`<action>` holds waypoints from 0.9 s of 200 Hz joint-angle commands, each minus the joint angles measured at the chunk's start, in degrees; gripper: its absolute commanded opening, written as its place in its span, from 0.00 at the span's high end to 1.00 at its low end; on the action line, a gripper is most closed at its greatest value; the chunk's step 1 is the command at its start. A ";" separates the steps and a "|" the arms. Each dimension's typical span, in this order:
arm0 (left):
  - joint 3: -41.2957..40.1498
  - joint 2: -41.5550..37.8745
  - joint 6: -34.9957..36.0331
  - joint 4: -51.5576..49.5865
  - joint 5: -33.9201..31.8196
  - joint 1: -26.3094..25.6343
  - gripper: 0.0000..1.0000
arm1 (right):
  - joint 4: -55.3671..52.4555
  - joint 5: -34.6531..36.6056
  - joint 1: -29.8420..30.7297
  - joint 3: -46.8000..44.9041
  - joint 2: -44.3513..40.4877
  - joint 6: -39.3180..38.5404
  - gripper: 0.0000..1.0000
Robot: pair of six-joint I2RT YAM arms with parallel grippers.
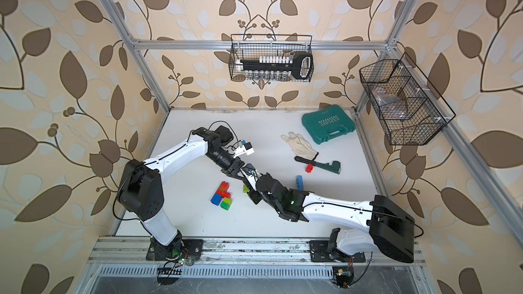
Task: Assemble the letter h with lego
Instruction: Pick up the lego brick from the center of the board.
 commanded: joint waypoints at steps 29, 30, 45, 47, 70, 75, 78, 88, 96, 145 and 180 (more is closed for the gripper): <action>2.31 0.77 4.99 -6.09 4.34 -1.05 0.78 | 4.56 0.61 0.07 -0.88 -2.08 -0.86 0.71; 2.31 0.76 5.10 -6.18 4.39 -1.07 0.78 | 4.58 0.63 0.11 -0.94 -2.10 -0.86 0.71; 2.45 1.02 6.19 -7.15 4.54 -1.18 0.79 | 4.77 0.54 0.11 -1.59 -2.22 -0.47 0.70; 2.42 1.08 6.41 -7.28 4.54 -1.18 0.79 | 4.70 0.49 0.09 -1.68 -2.26 -0.39 0.69; 2.49 0.91 6.96 -7.27 3.27 -1.18 0.79 | 1.51 -0.64 0.07 -1.31 -2.47 0.93 0.48; 2.55 0.80 6.85 -6.93 2.58 -1.18 0.79 | 0.46 -0.64 0.07 -1.22 -2.63 1.55 0.43; 2.53 0.72 6.77 -6.71 2.02 -1.18 0.79 | -0.13 -0.77 0.07 -1.19 -2.76 1.90 0.41; 2.44 0.56 6.73 -5.84 0.24 -1.18 0.78 | -1.75 -1.01 0.10 -1.70 -3.57 3.15 0.37; 2.42 0.29 6.96 -5.09 -1.62 -1.18 0.78 | -2.67 -1.16 0.06 -2.69 -4.70 4.04 0.34; 2.82 0.75 14.16 1.73 -17.20 -1.25 0.79 | -7.94 0.43 0.06 -13.15 -19.32 11.38 0.20; -1.24 0.44 28.67 7.47 -26.39 -3.66 0.79 | -16.31 6.16 -0.03 -15.59 -26.59 17.64 0.10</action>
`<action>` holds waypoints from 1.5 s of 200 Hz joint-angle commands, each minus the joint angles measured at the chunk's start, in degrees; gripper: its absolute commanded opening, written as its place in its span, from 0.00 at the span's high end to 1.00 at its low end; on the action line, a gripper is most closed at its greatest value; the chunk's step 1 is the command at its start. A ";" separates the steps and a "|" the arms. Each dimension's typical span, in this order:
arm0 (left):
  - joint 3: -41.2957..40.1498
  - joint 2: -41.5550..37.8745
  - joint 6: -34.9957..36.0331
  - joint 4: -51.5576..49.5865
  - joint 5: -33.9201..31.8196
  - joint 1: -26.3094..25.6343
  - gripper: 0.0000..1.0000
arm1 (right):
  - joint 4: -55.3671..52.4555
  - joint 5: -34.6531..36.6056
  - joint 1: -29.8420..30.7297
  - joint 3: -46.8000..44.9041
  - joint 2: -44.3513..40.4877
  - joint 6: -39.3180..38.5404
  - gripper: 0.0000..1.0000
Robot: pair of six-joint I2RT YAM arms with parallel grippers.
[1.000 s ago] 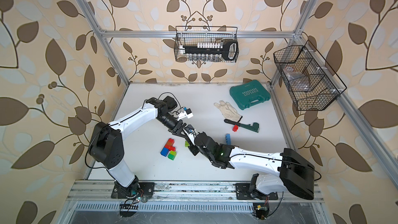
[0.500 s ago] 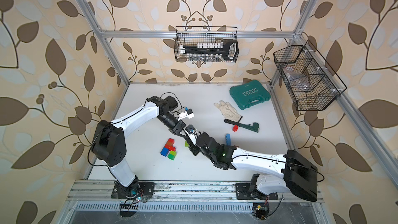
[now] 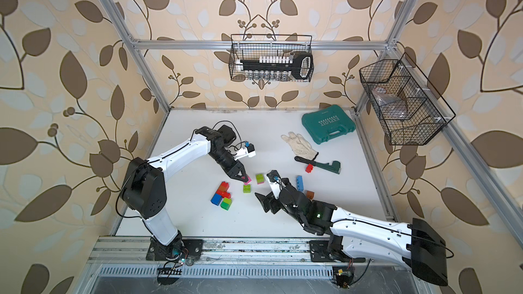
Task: Assemble the letter h with lego
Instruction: Pick up the lego brick from the center of the board, then assemble the lego brick with the lego brick.
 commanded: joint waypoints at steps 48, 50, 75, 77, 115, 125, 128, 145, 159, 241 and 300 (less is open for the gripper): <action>-5.47 0.69 23.40 9.37 -18.40 -7.32 0.79 | -10.44 -2.98 -1.10 0.32 -0.24 11.27 0.02; -5.43 0.92 23.56 9.38 -18.63 -7.34 0.79 | -10.62 -3.44 -1.24 0.52 0.09 11.44 0.02; -5.27 2.72 24.79 9.35 -19.76 -7.38 0.79 | -13.02 -6.88 -2.38 1.68 3.53 13.60 0.02; -5.35 2.70 24.81 9.45 -19.70 -7.38 0.79 | -13.18 -6.90 -2.48 1.67 3.66 13.76 0.02; -5.80 3.54 25.67 10.97 -20.63 -7.33 0.79 | -11.53 -8.54 -3.46 0.88 4.50 15.61 0.02; -5.60 4.06 26.03 10.80 -20.98 -7.33 0.79 | -11.37 -8.99 -3.57 1.00 4.48 15.46 0.02; -5.58 4.16 26.10 10.75 -20.99 -7.32 0.79 | -11.40 -9.10 -3.57 1.05 4.52 15.43 0.02; -5.09 4.80 26.17 10.01 -20.44 -7.40 0.79 | -12.32 -8.98 -3.56 1.47 4.68 15.06 0.02; -5.13 5.15 26.23 9.83 -20.03 -7.35 0.79 | -12.99 -8.67 -3.66 1.72 4.48 15.00 0.02; -3.04 8.63 24.05 6.94 -21.31 -8.72 0.76 | -13.67 -8.13 -4.03 2.39 4.90 14.99 0.02; -4.50 9.79 22.28 8.54 -26.00 -10.60 0.76 | -14.30 -6.53 -4.30 2.28 5.03 15.46 0.02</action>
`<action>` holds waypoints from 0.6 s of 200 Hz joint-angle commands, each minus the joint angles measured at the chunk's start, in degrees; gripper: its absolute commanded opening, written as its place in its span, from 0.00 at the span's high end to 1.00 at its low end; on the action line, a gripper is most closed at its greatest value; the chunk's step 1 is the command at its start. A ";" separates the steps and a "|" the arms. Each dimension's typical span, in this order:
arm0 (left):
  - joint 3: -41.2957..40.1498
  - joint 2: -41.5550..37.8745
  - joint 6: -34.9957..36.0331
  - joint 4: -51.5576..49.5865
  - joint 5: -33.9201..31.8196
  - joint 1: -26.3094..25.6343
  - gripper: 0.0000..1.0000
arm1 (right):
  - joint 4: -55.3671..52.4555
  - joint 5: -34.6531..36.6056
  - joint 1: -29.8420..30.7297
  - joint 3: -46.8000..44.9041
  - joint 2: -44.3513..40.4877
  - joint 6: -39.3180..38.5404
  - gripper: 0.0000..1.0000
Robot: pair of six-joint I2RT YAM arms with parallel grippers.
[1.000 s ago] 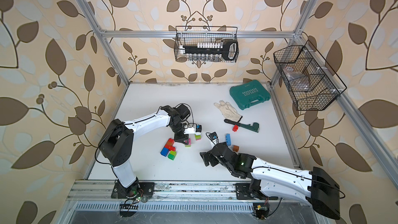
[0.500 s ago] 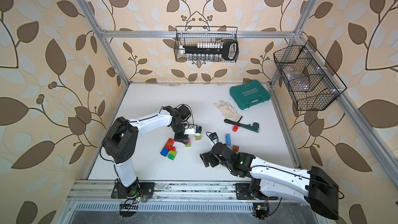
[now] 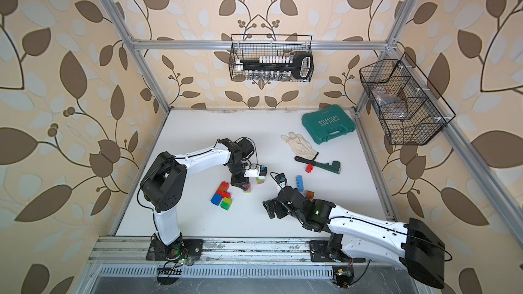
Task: Assemble the letter h with lego
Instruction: Assemble the lego brick with the lego brick.
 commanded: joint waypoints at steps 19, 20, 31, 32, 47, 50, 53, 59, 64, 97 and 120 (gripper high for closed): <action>-4.64 0.99 -1.33 4.72 -7.34 -2.11 0.76 | -1.76 2.59 -0.60 1.49 -0.31 1.49 0.02; -4.73 1.02 -1.34 4.84 -7.45 -2.13 0.77 | -1.84 2.67 -0.61 1.48 -0.35 1.55 0.02; -4.92 1.83 -1.70 5.13 -8.45 -2.31 0.77 | -3.78 4.51 -1.33 1.64 -0.47 3.35 0.02; -4.91 1.96 -1.74 5.08 -8.48 -2.31 0.77 | -4.08 4.77 -1.46 1.64 -0.47 3.67 0.02; -4.55 3.29 -2.02 4.43 -8.83 -2.32 0.77 | -8.72 6.43 -4.12 2.46 -0.54 8.10 0.02; -4.55 3.47 -2.05 4.38 -8.77 -2.32 0.77 | -9.62 6.50 -4.69 2.63 -0.61 8.95 0.02; -4.55 3.57 -1.99 4.34 -8.58 -2.36 0.77 | -10.46 6.26 -5.34 2.84 -0.77 9.60 0.02; -4.66 3.68 -1.80 4.25 -8.19 -2.32 0.76 | -11.95 5.41 -6.81 3.16 -0.93 10.55 0.02; -4.84 3.62 -1.59 4.25 -7.66 -2.32 0.76 | -13.04 4.95 -7.99 3.45 -1.16 11.23 0.02; -4.36 2.16 -0.98 2.85 -3.23 -2.16 0.70 | -18.17 -4.95 -23.41 7.22 -0.64 11.14 0.02; -2.26 0.61 -1.85 1.32 -1.60 -1.72 0.61 | -21.72 -12.26 -35.52 11.80 3.18 10.91 0.05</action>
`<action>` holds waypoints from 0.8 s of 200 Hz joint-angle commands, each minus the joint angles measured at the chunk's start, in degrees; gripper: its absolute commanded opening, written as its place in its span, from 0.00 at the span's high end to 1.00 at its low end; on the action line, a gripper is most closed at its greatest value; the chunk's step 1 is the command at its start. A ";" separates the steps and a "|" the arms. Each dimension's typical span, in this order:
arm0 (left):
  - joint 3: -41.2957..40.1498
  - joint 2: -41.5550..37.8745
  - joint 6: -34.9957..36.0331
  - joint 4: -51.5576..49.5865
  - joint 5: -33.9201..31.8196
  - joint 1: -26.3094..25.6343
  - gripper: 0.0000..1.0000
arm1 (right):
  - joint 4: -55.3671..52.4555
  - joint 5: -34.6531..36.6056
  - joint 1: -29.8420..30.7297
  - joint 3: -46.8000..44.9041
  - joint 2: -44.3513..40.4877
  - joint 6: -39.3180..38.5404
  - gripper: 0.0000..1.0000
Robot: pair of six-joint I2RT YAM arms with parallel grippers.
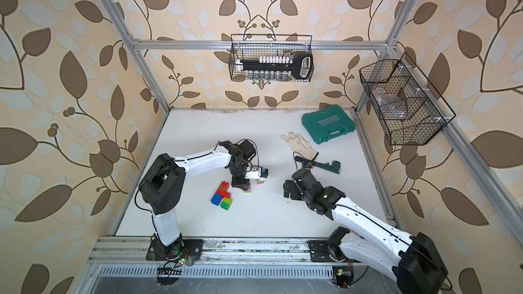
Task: Assemble the letter h with lego
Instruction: Assemble the lego brick with the lego brick, then pick up the lego brick from the center of the board.
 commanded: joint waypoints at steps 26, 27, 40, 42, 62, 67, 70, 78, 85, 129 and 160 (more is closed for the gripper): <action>2.07 -0.12 -1.82 -3.02 3.18 1.10 0.52 | -8.52 -10.18 -16.15 11.25 10.43 -2.74 0.11; 2.15 -0.23 -1.87 -3.12 3.43 1.21 0.52 | -8.63 -10.18 -16.33 11.51 10.83 -2.83 0.12; 2.87 -1.52 -2.53 -3.83 6.10 2.15 0.47 | -9.74 -9.81 -18.18 15.00 15.78 -3.92 0.17; 2.92 -1.69 -2.66 -3.83 6.31 2.25 0.46 | -9.91 -9.75 -18.50 15.59 16.61 -4.01 0.17; 3.49 -3.96 -3.79 -3.87 6.90 3.10 0.44 | -9.52 -9.49 -18.99 19.38 23.19 -4.69 0.25; 3.61 -4.67 -3.97 -4.04 7.61 3.38 0.43 | -9.25 -9.32 -18.99 20.11 24.58 -4.63 0.29; 3.64 -5.12 -4.10 -4.20 8.12 3.56 0.42 | -9.22 -8.99 -18.98 20.63 25.51 -4.54 0.30; 3.79 -6.24 -4.53 -4.53 9.81 4.25 0.41 | -9.00 -7.96 -19.04 21.71 27.61 -4.09 0.32; 3.81 -7.22 -4.80 -4.85 11.23 4.82 0.40 | -8.21 -7.26 -19.07 22.35 29.20 -4.07 0.33; 2.68 -13.22 -6.92 -7.61 17.84 10.87 0.37 | -9.15 -3.18 -19.54 28.01 38.51 -5.47 0.42; -0.57 -18.07 -8.85 -6.95 19.46 16.53 0.37 | -9.38 -0.44 -19.60 30.53 42.84 -6.50 0.49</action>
